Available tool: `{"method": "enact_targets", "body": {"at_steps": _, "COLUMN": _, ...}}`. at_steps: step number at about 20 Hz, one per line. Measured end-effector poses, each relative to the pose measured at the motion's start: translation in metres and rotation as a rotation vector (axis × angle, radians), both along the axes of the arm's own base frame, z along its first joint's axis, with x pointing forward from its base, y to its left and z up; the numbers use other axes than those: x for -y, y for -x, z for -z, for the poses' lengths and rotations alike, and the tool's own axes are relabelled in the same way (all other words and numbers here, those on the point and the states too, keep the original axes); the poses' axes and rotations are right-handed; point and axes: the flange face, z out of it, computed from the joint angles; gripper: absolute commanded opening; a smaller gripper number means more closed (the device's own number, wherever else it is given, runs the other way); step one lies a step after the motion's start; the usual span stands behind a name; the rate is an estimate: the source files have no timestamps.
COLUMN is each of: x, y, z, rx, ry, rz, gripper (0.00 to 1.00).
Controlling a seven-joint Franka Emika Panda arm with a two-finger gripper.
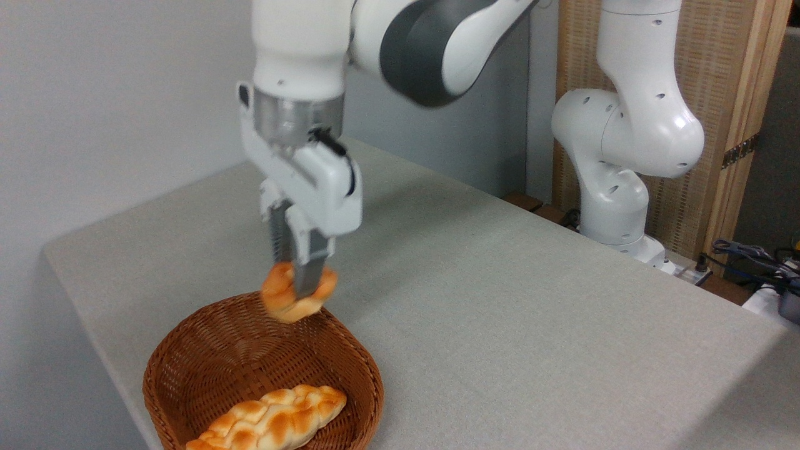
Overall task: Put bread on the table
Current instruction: 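Lift the bun out of the basket and carry it onto the table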
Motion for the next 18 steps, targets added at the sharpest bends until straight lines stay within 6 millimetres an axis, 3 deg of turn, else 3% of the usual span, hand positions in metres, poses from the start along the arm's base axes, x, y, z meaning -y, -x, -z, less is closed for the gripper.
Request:
{"method": "enact_targets", "body": {"at_steps": 3, "x": 0.004, "y": 0.028, "z": -0.008, "rx": -0.111, "ry": -0.025, "rz": 0.039, "gripper": 0.34}}
{"method": "enact_targets", "body": {"at_steps": 7, "x": 0.029, "y": 0.052, "z": 0.025, "rx": -0.209, "ry": -0.078, "rz": 0.111, "gripper": 0.45}}
{"method": "enact_targets", "body": {"at_steps": 10, "x": 0.055, "y": 0.066, "z": 0.058, "rx": -0.273, "ry": -0.092, "rz": 0.167, "gripper": 0.8}}
{"method": "enact_targets", "body": {"at_steps": 12, "x": 0.065, "y": 0.072, "z": 0.07, "rx": -0.293, "ry": -0.099, "rz": 0.188, "gripper": 0.97}}
{"method": "enact_targets", "body": {"at_steps": 18, "x": 0.068, "y": 0.075, "z": 0.077, "rx": -0.307, "ry": -0.103, "rz": 0.195, "gripper": 1.0}}
